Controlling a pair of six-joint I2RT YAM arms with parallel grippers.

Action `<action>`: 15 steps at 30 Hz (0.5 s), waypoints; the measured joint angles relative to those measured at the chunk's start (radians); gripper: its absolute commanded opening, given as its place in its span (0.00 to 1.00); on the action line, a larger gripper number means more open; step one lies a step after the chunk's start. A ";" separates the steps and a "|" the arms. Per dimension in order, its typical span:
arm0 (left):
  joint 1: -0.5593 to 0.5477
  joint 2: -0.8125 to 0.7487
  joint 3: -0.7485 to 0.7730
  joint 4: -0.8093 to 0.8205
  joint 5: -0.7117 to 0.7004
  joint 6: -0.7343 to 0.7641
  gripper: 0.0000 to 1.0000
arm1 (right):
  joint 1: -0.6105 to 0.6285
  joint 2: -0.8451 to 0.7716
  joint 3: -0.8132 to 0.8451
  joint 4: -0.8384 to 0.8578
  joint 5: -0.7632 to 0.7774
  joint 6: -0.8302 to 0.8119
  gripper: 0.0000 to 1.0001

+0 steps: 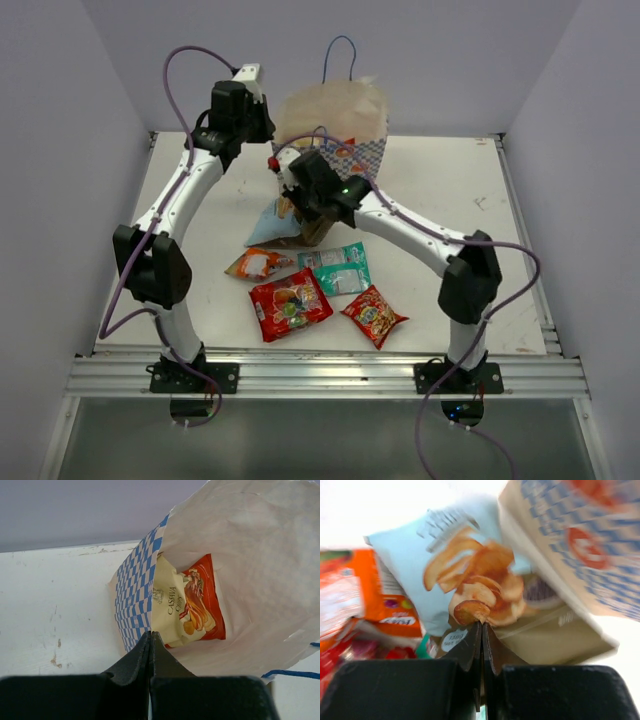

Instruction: Place the snacks into the paper bag

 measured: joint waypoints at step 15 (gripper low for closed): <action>0.006 0.011 0.029 -0.002 -0.002 -0.003 0.00 | -0.018 -0.275 0.620 -0.248 0.197 -0.003 0.00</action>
